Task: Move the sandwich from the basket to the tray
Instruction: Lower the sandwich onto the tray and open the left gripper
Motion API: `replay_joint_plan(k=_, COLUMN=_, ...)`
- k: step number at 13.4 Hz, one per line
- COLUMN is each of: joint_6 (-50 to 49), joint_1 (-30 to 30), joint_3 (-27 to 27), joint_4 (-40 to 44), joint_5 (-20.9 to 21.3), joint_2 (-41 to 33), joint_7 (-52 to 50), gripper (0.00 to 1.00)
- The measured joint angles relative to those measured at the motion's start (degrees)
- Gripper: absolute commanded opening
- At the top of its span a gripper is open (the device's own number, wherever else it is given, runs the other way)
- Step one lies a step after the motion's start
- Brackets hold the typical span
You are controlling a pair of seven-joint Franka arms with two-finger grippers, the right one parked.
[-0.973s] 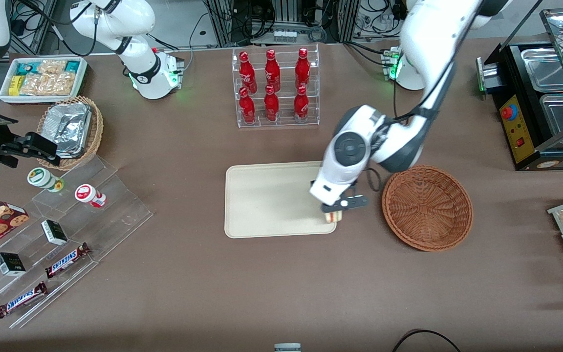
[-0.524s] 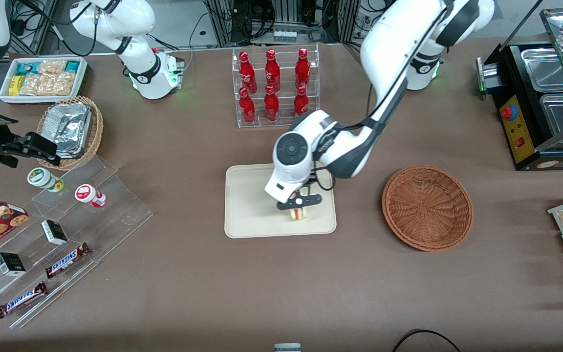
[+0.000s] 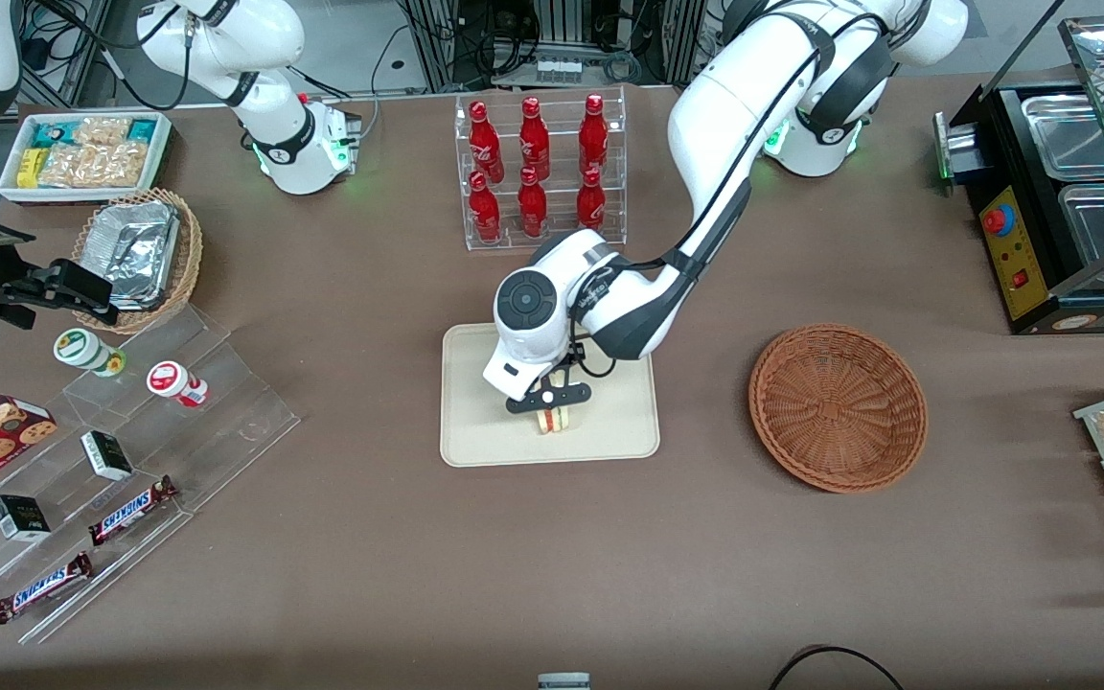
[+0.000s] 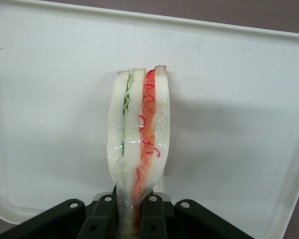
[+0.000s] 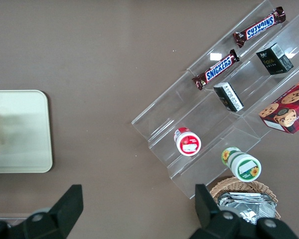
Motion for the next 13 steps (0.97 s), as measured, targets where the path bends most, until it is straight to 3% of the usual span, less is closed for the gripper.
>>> replay_joint_plan(k=5, joint_6=-0.2, joint_1=0.0, joint_3=0.1, joint_4=0.2, joint_5=0.0, joint_2=0.3, joint_7=-1.0, gripper=0.00)
replay_joint_plan(k=7, joint_6=0.0, joint_1=0.0, joint_3=0.1, joint_4=0.2, joint_5=0.0, joint_2=0.7, joint_7=-1.4, gripper=0.41)
replay_joint_plan(k=8, joint_6=0.0, joint_1=0.0, joint_3=0.1, joint_4=0.2, joint_5=0.0, joint_2=0.9, joint_7=-1.4, gripper=0.79)
replay_joint_plan(k=9, joint_6=0.1, joint_1=0.0, joint_3=0.1, joint_4=0.2, joint_5=0.0, joint_2=1.0, joint_7=-1.6, gripper=1.00)
replay_joint_plan(k=13, joint_6=0.4, joint_1=0.0, joint_3=0.1, joint_4=0.5, joint_5=0.0, joint_2=1.1, joint_7=-2.0, gripper=1.00)
